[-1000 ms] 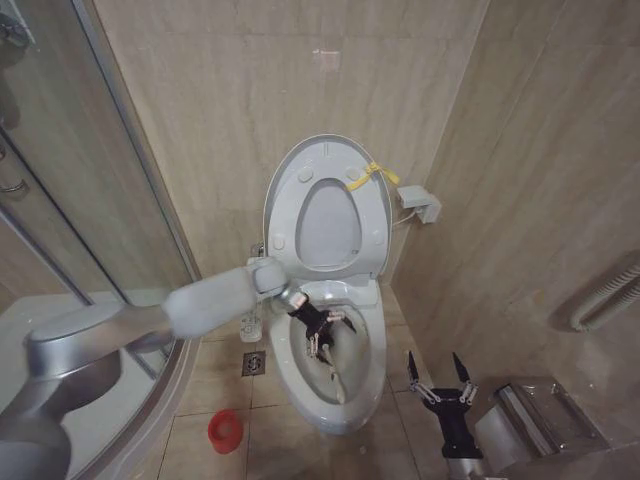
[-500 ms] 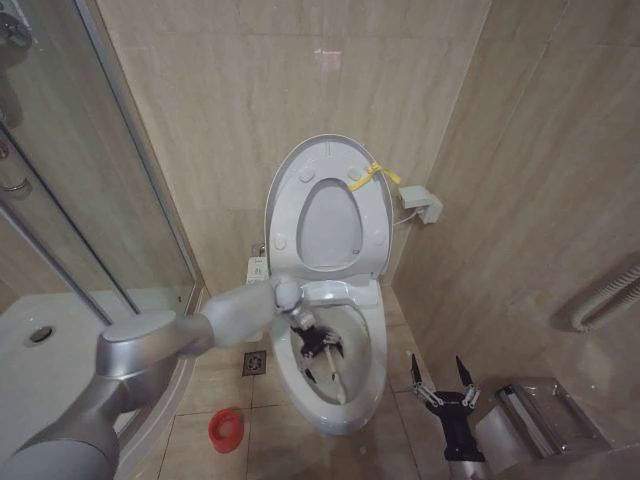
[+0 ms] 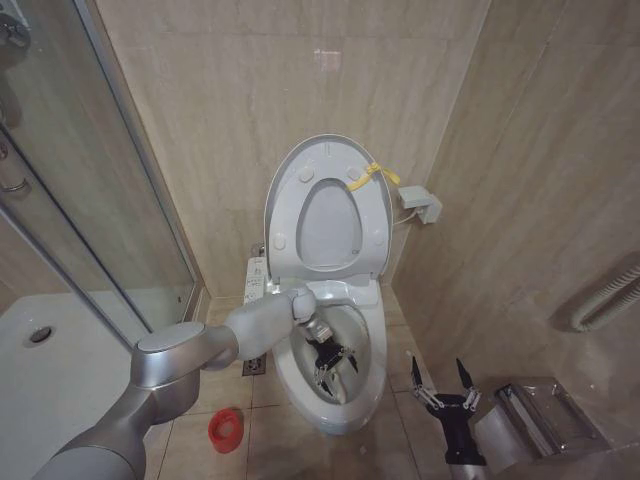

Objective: Open the toilet lid, clean the toilet bowl with a toilet brush, close the toilet lid, and flush.

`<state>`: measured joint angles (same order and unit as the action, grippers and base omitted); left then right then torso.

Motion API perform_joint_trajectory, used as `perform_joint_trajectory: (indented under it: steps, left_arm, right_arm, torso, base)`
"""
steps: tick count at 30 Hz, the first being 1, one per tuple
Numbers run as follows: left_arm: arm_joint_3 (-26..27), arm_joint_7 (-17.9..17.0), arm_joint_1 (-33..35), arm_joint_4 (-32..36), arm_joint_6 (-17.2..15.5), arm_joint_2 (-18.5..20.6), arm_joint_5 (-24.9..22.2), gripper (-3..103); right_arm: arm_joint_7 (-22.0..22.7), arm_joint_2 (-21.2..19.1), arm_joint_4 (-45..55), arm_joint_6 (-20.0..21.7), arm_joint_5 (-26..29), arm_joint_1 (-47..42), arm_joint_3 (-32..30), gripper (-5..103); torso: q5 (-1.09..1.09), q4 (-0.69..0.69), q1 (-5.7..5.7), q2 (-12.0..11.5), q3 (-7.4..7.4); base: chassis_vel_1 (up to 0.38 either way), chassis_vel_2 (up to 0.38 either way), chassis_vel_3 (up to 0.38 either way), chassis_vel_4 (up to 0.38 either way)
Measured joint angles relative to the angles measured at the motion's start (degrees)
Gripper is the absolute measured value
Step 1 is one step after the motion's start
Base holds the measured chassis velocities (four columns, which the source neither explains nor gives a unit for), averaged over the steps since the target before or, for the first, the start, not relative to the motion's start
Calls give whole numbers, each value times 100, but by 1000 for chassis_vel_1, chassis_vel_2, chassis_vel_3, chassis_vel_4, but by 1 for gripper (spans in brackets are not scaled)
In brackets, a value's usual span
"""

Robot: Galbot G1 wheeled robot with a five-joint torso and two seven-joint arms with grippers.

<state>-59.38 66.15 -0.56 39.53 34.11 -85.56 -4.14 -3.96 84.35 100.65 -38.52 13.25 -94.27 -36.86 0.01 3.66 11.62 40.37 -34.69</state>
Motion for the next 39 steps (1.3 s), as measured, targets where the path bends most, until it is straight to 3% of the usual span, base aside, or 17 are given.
perform_joint_trajectory:
  steps: [1, 2, 8, 9, 15, 16, 22, 23, 36, 39]
  left_arm:
    - [0, 0, 0, 0, 0, 0, 0, 100]
    - [0, -20, 17, -26, 7, 6, 3, 93]
    - [11, -91, 96, -61, 54, 15, -25, 93]
    - [11, -94, 107, -66, 59, 14, -33, 74]
    - [7, -80, 162, -33, 71, 33, -75, 74]
    - [0, -64, 163, 0, 72, 58, -105, 46]
    - [4, -41, 127, 94, 75, 186, -147, 46]
    - [22, -41, 119, 125, 78, 231, -163, 21]
    - [170, -8, 168, 244, 52, 512, -438, 20]
    - [431, -134, 227, 286, 30, 538, -507, 20]
  right_arm:
    - [0, 0, 0, 0, 0, 0, 0, 100]
    - [0, 5, -5, -6, 0, 0, 0, 100]
    - [-2, 9, -16, -15, 0, -1, -4, 100]
    - [-2, 10, -16, -15, 0, -2, -6, 100]
    - [-2, 8, -9, -17, -1, -30, -12, 100]
    - [-2, 5, -7, -20, -2, -39, -16, 100]
    - [-2, 1, 1, -27, -4, -43, -20, 100]
    - [-2, 0, 0, -27, -4, -36, -14, 100]
    - [-3, -56, -68, -20, -13, 44, 23, 100]
    - [-2, -89, -84, -17, -11, 51, 24, 100]
  torso:
    - [0, 0, 0, 0, 0]
    - [0, 0, 0, 0, 0]
    - [-1, 0, 0, 0, 0]
    - [-1, 0, 0, 0, 0]
    - [-1, 1, 0, 0, 0]
    - [-1, 1, 0, 0, 0]
    - [-1, 1, 0, 0, 0]
    - [-1, 1, 0, 0, 0]
    - [-2, 0, 0, 0, 0]
    - [0, 0, 0, 0, 0]
  base:
    - [0, 0, 0, 0]
    - [0, 0, 0, 0]
    - [0, 0, 0, 0]
    - [0, 0, 0, 0]
    - [0, 0, 0, 0]
    - [0, 0, 0, 0]
    - [0, 0, 0, 0]
    - [0, 0, 0, 0]
    - [0, 0, 0, 0]
    - [0, 0, 0, 0]
